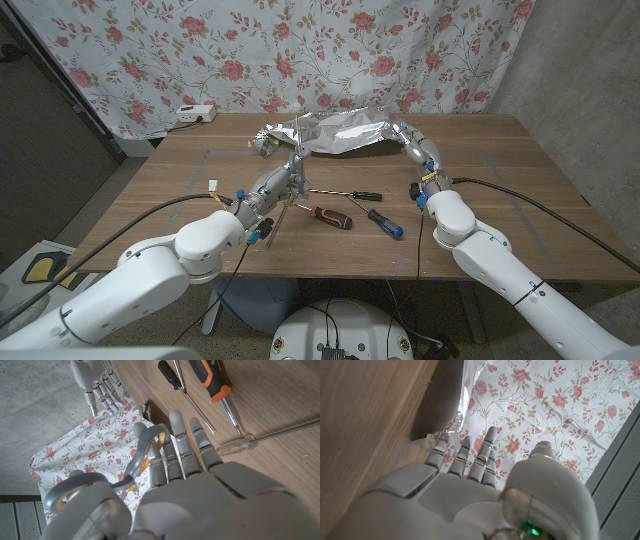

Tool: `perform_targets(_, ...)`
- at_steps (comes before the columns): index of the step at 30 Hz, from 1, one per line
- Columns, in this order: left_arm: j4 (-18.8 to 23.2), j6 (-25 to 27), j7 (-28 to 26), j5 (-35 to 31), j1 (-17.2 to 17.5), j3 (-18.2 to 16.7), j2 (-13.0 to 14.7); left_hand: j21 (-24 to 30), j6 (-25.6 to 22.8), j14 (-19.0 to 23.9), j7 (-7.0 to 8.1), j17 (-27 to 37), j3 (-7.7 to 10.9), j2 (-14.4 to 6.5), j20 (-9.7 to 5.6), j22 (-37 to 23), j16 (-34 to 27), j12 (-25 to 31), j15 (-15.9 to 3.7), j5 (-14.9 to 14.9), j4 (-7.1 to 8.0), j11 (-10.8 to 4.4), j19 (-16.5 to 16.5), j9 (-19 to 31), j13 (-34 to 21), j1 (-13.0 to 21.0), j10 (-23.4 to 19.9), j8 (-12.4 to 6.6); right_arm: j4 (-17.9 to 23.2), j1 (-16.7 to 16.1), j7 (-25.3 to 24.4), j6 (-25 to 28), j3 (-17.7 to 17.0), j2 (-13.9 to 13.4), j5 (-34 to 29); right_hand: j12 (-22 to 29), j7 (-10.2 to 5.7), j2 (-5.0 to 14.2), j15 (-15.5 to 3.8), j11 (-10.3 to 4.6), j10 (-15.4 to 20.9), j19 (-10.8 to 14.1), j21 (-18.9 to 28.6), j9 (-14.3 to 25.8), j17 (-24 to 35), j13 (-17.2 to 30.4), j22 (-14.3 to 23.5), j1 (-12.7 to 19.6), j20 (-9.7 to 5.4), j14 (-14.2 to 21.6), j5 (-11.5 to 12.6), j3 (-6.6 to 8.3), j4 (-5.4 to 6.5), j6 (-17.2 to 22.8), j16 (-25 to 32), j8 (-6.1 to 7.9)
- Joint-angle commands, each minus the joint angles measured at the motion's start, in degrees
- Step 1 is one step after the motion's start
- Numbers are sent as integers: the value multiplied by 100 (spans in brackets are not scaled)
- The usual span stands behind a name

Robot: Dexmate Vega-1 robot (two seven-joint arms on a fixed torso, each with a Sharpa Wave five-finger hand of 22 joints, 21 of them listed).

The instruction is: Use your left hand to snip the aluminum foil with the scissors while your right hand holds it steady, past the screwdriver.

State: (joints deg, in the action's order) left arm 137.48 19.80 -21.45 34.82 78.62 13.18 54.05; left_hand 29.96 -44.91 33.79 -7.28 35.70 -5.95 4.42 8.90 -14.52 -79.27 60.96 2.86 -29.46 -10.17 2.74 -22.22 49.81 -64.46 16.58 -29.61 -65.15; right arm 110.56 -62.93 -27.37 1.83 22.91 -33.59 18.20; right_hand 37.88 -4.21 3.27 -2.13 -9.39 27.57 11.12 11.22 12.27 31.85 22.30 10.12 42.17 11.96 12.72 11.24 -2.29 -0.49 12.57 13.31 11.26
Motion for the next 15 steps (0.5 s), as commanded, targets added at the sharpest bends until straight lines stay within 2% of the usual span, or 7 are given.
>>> perform_targets(1,69,3,-170,-26,149,-44,-38,33,69,110,-126,-32,-1390,509,-30,-25,-48,2509,-69,-24,1329,-198,-105,-21,-321,-400,-253,-29,42,185,-88,277,113,-74,-489,-19,-37,9,-576,11,-44,34,26,5,-8,1,13,108,12,-19,13,13,-44,24,-25,46)
perform_targets(4,67,1,-129,-21,146,-36,-25,28,63,127,-131,-71,-1386,502,-30,-22,-45,2438,-89,-19,1325,-201,-118,-62,-224,-376,-278,-1,49,237,-116,350,167,-113,-677,-57,-33,7,-634,45,-96,45,27,4,-39,-9,12,147,16,-22,10,27,-77,11,-34,48)
perform_targets(6,69,35,-95,16,133,-34,-14,24,68,128,-131,-82,-1386,500,-35,-21,-42,2442,-71,-17,1325,-218,-114,-47,-233,-370,-285,-7,45,285,-104,391,216,-163,-830,-165,-37,-13,-676,25,-297,77,32,5,-105,-15,11,177,16,-22,-3,34,-120,-20,-50,48)
perform_targets(9,69,31,-99,8,141,-24,-16,25,69,127,-131,-110,-1387,498,-34,-33,-31,2444,-68,-15,1326,-203,-107,-63,-261,-363,-259,6,59,361,-113,498,284,-228,-1070,-250,-20,-2,-635,77,-470,91,31,6,-156,-2,11,200,17,-100,-6,50,-149,-68,-87,45)
perform_targets(11,73,19,-99,12,152,-26,-21,27,50,130,-129,-121,-1387,495,-30,-45,-33,2405,-68,-12,1328,-209,-104,-98,-208,-357,-277,25,66,411,-114,558,329,-271,-1236,-375,-34,23,-616,110,-716,139,41,8,-219,13,11,235,-24,-181,-10,77,-187,-109,-117,50)
perform_targets(15,72,46,-81,56,155,-27,-17,38,48,116,-129,-114,-1387,487,-31,-76,-55,2434,-58,-3,1335,-212,-106,-73,-285,-343,-270,18,42,515,78,616,367,-329,-1289,-554,-50,47,-579,180,-1047,192,45,10,-304,38,11,256,-70,-327,-17,103,-231,-254,-155,32)
